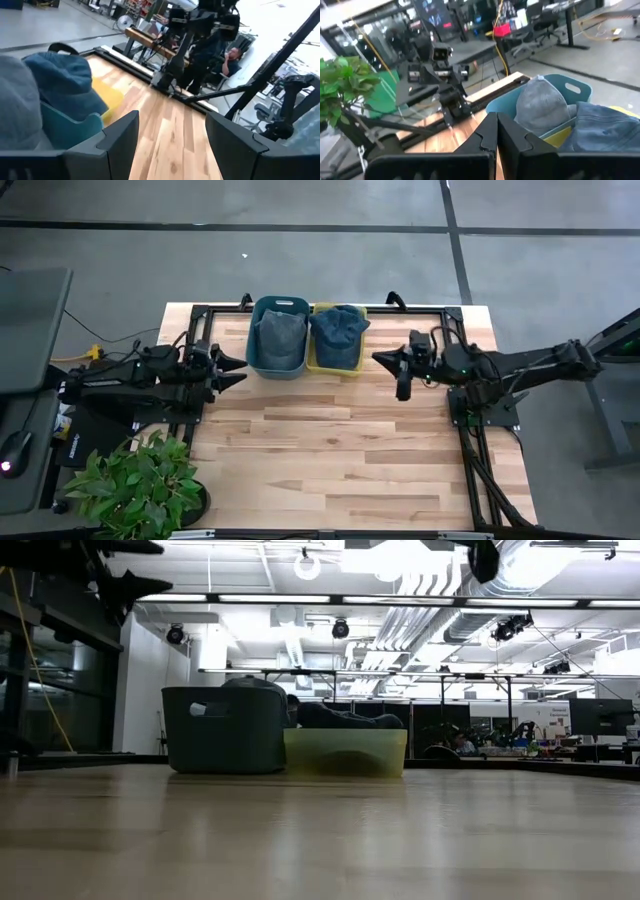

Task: Pick & Place hat
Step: Return to Home Position

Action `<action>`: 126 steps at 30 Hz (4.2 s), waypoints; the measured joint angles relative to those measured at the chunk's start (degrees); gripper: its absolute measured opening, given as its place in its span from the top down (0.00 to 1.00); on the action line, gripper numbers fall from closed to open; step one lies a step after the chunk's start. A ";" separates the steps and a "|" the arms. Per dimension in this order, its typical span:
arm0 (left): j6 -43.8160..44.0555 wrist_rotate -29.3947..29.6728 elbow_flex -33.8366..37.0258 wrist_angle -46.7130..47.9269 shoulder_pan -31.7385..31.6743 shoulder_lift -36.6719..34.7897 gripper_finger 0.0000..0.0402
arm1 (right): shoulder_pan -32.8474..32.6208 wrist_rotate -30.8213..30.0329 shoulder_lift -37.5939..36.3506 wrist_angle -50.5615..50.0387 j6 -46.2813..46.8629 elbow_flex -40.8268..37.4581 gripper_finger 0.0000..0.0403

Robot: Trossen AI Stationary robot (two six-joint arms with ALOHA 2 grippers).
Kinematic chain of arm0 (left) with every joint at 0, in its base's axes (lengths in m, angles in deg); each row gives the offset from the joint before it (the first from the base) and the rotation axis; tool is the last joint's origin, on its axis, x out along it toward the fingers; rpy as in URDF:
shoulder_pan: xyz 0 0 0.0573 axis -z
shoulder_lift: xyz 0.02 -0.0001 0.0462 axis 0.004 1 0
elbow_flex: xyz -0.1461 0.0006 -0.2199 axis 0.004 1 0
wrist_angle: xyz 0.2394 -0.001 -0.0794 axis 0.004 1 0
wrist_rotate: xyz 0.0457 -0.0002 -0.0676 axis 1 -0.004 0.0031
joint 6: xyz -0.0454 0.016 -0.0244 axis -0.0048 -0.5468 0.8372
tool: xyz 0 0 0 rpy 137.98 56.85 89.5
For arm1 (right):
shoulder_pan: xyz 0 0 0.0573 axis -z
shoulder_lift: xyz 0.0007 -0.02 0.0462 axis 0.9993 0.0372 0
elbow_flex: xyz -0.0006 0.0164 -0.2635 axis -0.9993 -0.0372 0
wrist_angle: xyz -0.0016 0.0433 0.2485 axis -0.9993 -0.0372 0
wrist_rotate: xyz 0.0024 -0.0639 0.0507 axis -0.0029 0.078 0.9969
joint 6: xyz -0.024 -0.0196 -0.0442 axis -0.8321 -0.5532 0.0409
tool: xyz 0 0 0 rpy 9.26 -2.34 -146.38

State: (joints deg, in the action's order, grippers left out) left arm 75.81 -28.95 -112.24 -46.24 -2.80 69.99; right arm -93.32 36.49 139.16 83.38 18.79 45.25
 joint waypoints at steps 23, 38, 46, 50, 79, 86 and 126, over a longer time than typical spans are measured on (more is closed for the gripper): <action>8.75 1.91 21.19 -29.01 -0.02 -4.96 0.44 | -12.31 -15.82 -1.59 34.80 -2.78 -20.62 1.00; 9.17 6.45 21.87 -28.42 -0.02 -5.01 0.44 | -12.29 -18.08 -17.42 50.40 -12.90 -35.51 1.00; 10.27 8.83 21.87 -25.84 -0.02 -5.01 0.44 | -12.29 -18.02 -31.64 37.95 -14.38 -39.20 1.00; 10.29 8.86 21.87 -25.84 -0.02 -4.99 0.44 | -12.29 -17.84 -38.45 34.41 -15.04 -41.15 1.00; -5.27 8.62 21.89 -19.40 -0.02 -4.83 0.44 | 0.46 0.34 -52.41 -3.39 -14.61 -42.13 1.00; -18.31 1.68 21.89 -16.33 -0.02 -4.83 0.44 | 3.23 9.49 -51.47 -5.94 -18.27 -41.89 1.00; -19.57 0.99 21.89 -14.34 -0.02 -4.83 0.44 | 3.27 12.08 -51.21 -6.07 -18.28 -41.96 1.00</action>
State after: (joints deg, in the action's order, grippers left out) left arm 56.25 -27.96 -90.35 -60.58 -2.82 65.16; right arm -90.05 48.57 87.95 77.31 0.52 3.29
